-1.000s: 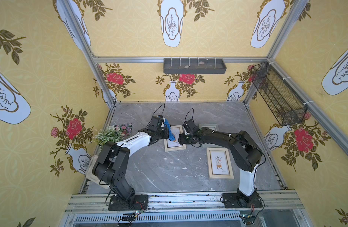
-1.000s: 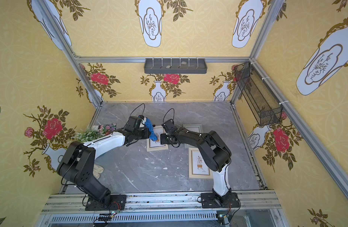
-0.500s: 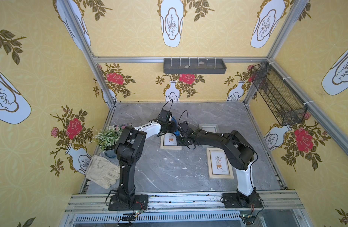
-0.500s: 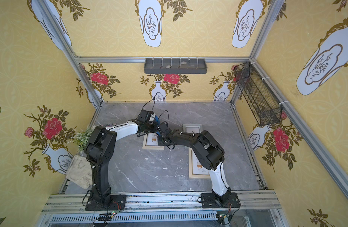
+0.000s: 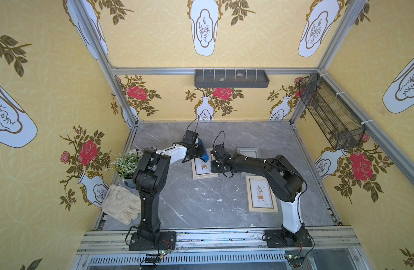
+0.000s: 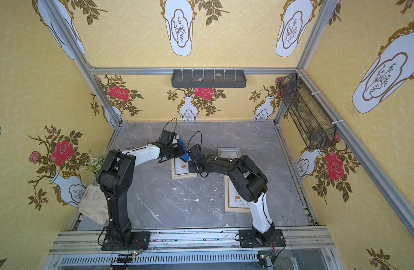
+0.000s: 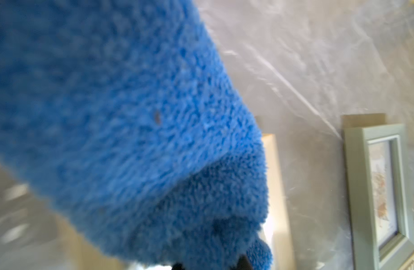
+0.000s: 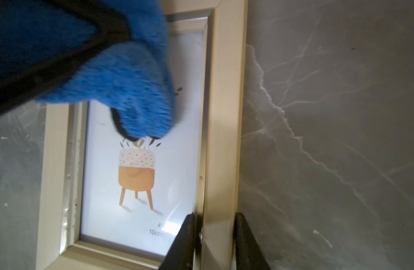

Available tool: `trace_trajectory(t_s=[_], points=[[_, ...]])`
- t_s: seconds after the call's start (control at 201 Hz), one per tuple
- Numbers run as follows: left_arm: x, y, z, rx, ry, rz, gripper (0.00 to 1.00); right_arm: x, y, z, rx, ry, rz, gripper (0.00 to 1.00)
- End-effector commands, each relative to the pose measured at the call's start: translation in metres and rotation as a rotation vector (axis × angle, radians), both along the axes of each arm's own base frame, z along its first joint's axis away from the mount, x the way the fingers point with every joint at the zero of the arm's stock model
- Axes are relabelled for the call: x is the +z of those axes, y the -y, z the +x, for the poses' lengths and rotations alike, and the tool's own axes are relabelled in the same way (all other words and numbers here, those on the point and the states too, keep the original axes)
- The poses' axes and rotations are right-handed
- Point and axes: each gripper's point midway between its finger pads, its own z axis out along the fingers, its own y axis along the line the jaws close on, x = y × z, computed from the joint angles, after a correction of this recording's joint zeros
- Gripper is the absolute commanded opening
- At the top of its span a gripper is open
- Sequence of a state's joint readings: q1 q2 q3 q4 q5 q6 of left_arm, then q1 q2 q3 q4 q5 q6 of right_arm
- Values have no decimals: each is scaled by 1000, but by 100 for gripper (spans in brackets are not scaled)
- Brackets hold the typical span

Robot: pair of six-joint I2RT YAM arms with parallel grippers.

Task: Wipe the picture frame with a cloth
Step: Wipe the dirt from the picture frame.

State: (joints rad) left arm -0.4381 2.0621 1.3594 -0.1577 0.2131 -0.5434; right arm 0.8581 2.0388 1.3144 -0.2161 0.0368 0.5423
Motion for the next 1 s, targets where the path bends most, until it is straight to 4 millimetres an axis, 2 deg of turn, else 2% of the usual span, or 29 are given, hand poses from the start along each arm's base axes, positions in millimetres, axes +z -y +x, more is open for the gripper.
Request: trace_trajectory(t_s=[0.0, 0.04, 0.1, 0.164, 0.179, 0.234, 0.299, 0.383, 0.493, 0.523, 0.533, 0.553, 0.622, 0.747, 0.777, 0.856, 0.916, 0.991], points=[[-19, 20, -18, -38, -90, 23, 0, -15, 2, -16, 31, -63, -52, 21], [-21, 22, -18, -35, -94, 24, 0, -15, 3, -16, 24, -65, -50, 21], [-23, 8, -16, -3, -94, 52, 0, -15, 8, -15, 6, -65, -52, 21], [-24, -9, -17, 27, -96, 56, 0, -18, 18, -14, -16, -75, -57, 21], [-25, -25, -11, 61, -100, 53, 0, -18, 19, -15, -19, -76, -56, 21], [-26, -46, -10, 106, -105, 46, 0, -19, 25, -14, -26, -75, -62, 21], [-24, -59, -9, 129, -98, 56, 0, -19, 27, -14, -25, -67, -73, 21], [-18, -50, -7, 109, -85, 44, 0, -21, 23, -15, -16, -76, -68, 21], [-14, -13, -6, 47, -74, 41, 0, -22, 15, -15, -7, -81, -59, 20], [-16, -11, -4, 44, -81, 42, 0, -21, 13, -15, -6, -81, -55, 20], [-17, 1, -10, 18, -83, 42, 0, -21, 12, -14, -7, -79, -54, 20], [-17, 9, -11, 5, -85, 38, 0, -21, 12, -14, -7, -79, -55, 20], [-18, 18, -11, -9, -91, 33, 0, -20, 13, -13, -14, -77, -54, 20], [-17, -5, -8, 37, -90, 48, 0, -21, 20, -14, -26, -78, -62, 20], [-17, -26, -1, 80, -93, 30, 0, -21, 22, -15, -27, -78, -64, 20], [-16, -47, 1, 121, -93, 27, 0, -23, 23, -16, -29, -83, -67, 20], [-14, -50, 3, 122, -82, 49, 0, -25, 23, -16, -27, -87, -65, 20], [-13, -36, 3, 99, -86, 32, 0, -25, 20, -15, -24, -90, -58, 20]])
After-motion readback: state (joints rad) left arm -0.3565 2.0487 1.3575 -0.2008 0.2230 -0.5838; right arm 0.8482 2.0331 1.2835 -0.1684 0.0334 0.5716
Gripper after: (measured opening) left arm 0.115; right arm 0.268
